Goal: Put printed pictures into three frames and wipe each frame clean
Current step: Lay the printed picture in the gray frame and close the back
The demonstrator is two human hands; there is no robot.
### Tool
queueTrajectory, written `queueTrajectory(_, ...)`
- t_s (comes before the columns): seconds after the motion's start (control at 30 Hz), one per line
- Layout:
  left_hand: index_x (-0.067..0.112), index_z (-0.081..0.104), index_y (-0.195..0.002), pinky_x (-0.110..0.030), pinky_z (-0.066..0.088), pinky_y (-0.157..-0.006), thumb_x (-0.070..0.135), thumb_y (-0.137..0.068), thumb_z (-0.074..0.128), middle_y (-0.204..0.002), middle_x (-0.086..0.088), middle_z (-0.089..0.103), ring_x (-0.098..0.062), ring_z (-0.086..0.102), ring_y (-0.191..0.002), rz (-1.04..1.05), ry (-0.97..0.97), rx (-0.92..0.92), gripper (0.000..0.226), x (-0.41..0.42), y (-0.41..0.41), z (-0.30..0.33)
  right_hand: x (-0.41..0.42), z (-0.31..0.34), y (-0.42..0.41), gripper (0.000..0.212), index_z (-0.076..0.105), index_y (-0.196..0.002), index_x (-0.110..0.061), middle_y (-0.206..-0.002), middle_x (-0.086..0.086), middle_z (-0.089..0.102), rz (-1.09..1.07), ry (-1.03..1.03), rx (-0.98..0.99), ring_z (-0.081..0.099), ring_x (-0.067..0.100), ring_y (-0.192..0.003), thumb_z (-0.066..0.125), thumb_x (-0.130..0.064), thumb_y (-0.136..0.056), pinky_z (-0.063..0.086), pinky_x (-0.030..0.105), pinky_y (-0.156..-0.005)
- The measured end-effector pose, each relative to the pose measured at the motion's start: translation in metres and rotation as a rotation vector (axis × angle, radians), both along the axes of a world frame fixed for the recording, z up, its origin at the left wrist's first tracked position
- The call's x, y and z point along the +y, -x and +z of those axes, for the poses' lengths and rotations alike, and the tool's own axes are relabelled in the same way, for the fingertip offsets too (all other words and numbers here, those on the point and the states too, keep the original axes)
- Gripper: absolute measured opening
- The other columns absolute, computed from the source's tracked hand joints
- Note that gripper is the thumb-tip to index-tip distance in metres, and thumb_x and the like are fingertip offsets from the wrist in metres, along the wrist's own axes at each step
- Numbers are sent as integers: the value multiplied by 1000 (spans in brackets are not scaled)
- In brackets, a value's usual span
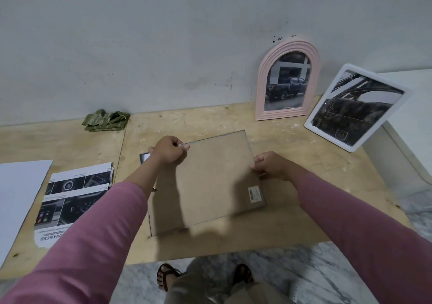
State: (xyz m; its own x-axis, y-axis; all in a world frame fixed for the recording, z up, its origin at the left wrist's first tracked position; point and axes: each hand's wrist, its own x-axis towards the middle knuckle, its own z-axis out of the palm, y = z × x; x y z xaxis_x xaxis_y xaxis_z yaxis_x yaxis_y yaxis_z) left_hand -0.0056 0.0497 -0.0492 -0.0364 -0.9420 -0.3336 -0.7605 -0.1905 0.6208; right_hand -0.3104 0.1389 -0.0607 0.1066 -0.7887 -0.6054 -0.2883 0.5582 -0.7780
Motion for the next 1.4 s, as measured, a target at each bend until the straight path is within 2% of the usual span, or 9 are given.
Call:
queueTrajectory(0.17, 26, 64, -95, -46, 25, -109, 43, -83, 63, -105, 4, 63, -25, 54, -115, 87, 166, -114, 21, 12, 12, 5, 4, -8, -2, 31, 50, -60, -13, -61, 4, 49, -89, 107, 98, 45, 14, -53, 55, 0, -89, 39, 22, -52)
queueTrajectory(0.37, 4, 34, -141, -50, 23, -112, 49, -82, 65, -148, -20, 26, -38, 24, -137, 390, 232, -239, 80, 63, -13, -8, 7, -15, 2, 24, 57, -65, -11, -66, 9, 49, -164, 162, 140, 43, 18, -58, 58, -4, -87, 39, 28, -57)
queueTrajectory(0.47, -4, 44, -129, -43, 37, -100, 36, -84, 68, -134, -25, 43, -40, 40, -126, 595, 119, -72, 65, 93, -30, -20, 8, -18, 1, 26, 57, -64, -13, -61, 5, 51, -223, 144, 119, 46, 12, -48, 57, -3, -89, 40, 21, -50)
queueTrajectory(0.57, 5, 63, -77, -29, 40, -70, 21, -90, 62, -84, -15, 62, -28, 58, -85, 540, -11, 175, 20, 116, -47, -32, 10, -19, -1, 19, 61, -74, -12, -65, 4, 57, -272, 120, 97, 52, 7, -44, 56, -3, -90, 44, 16, -44)
queueTrajectory(0.87, 11, 47, -62, -24, 37, -63, 3, -86, 64, -67, -6, 51, -19, 47, -66, 557, -71, 306, 30, 117, -54, -30, 17, -17, -12, 15, 62, -83, -12, -72, 3, 57, -333, 186, 186, 49, 10, -58, 55, 0, -89, 42, 13, -42)
queueTrajectory(1.0, 14, 39, -57, -22, 29, -50, 1, -84, 60, -60, -6, 39, -19, 35, -52, 559, -194, 442, 36, 113, -55, -22, 19, -25, -17, 23, 55, -65, -12, -64, 2, 49, -330, 249, 363, 49, 21, -66, 54, 1, -85, 37, 22, -61)
queueTrajectory(1.1, 13, 44, -64, -28, 38, -60, 6, -89, 59, -66, -9, 43, -20, 38, -58, 558, -284, 555, 30, 109, -57, -13, 24, -24, -27, 10, 61, -91, -3, -84, 11, 59, -284, 268, 503, 57, 29, -85, 56, -5, -83, 39, 25, -71)
queueTrajectory(1.2, 12, 48, -68, -29, 40, -61, 6, -91, 58, -69, -10, 46, -20, 40, -59, 552, -286, 582, 25, 101, -56, -1, 30, -21, -44, 43, 54, -124, -1, -121, 21, 54, -110, 301, 617, 52, 35, -113, 59, -14, -83, 40, 29, -94)
queueTrajectory(1.4, 6, 60, -81, -34, 42, -69, 5, -84, 64, -85, -14, 54, -21, 47, -68, 546, -293, 583, 6, 74, -41, 31, 64, 6, -84, 79, 40, -139, -16, -153, 10, 27, 426, 628, 585, 21, 24, -143, 54, -64, -78, 22, 42, -116)
